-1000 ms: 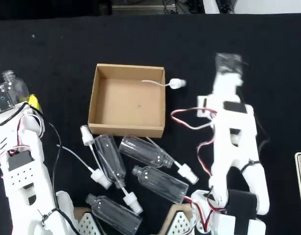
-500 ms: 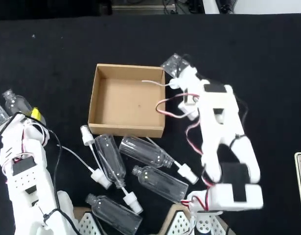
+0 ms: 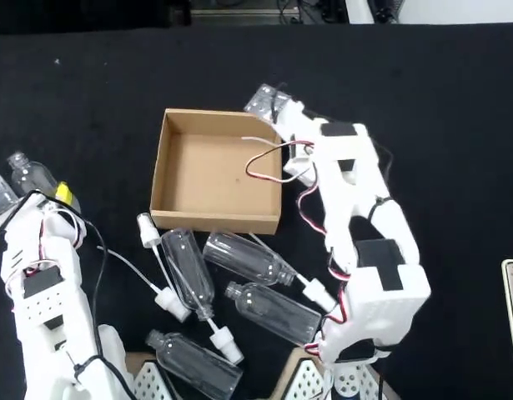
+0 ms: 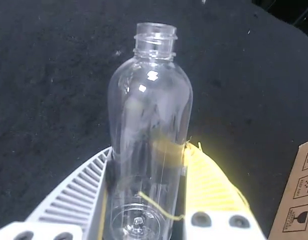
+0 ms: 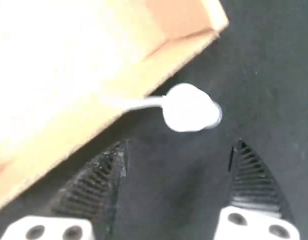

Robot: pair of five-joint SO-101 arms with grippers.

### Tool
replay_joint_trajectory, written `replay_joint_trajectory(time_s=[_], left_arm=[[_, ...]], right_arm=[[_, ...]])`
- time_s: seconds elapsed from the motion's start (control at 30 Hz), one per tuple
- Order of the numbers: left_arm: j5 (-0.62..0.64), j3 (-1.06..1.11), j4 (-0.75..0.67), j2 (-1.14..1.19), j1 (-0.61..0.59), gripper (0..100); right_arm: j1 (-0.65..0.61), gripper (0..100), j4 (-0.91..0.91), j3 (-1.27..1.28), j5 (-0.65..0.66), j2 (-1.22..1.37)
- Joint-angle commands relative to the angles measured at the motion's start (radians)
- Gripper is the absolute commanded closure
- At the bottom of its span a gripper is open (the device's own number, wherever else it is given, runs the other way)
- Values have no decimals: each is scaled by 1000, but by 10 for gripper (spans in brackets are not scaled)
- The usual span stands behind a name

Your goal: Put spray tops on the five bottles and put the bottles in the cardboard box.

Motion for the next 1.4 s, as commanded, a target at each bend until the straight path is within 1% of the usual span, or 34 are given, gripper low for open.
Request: replay_joint_trajectory(time_s=[0.0, 0.07, 0.13, 0.23, 0.27, 0.3, 0.43, 0.47, 0.53, 0.63, 0.8, 0.93, 1.03, 1.13, 1.2, 1.3, 1.33, 1.37], left_arm=[[2, 27, -98, -3, 13, 942], [2, 42, -126, -6, 13, 942], [2, 42, -124, -8, 13, 942], [2, 42, -126, -8, 13, 942], [2, 44, -127, -8, 13, 942], [2, 44, -127, -8, 13, 942], [2, 44, -129, -8, 13, 942], [2, 44, -129, -8, 13, 942], [0, 44, -129, -8, 13, 942], [0, 44, -129, -8, 15, 942], [0, 44, -127, -8, 15, 942], [0, 45, -126, -8, 15, 942], [0, 45, -126, -8, 15, 942], [0, 45, -126, -8, 15, 942], [0, 45, -126, -8, 15, 942], [0, 45, -124, -8, 15, 942], [0, 45, -124, -8, 15, 942], [0, 45, -124, -8, 15, 942]], right_arm=[[-9, 701, -130, -64, 9, 15], [-6, 702, -186, -65, 9, 53], [-6, 704, -216, -68, 9, 81], [-6, 710, -229, -70, 9, 94], [-6, 730, -230, -70, 8, 94], [-5, 767, -232, -70, 8, 94], [38, 969, -238, -91, 2, 88], [60, 992, -229, -99, -3, 79], [109, 967, -187, -107, -69, 47], [181, 967, -80, -101, -153, -31], [351, 967, 224, -108, -192, -143], [493, 967, 443, -104, -207, -147], [577, 966, 468, -101, -216, -101], [621, 960, 466, -108, -284, -42], [623, 910, 474, -117, -295, -31], [606, 753, 512, -147, -299, -36], [597, 717, 535, -156, -293, -41], [586, 705, 559, -166, -292, -47]])
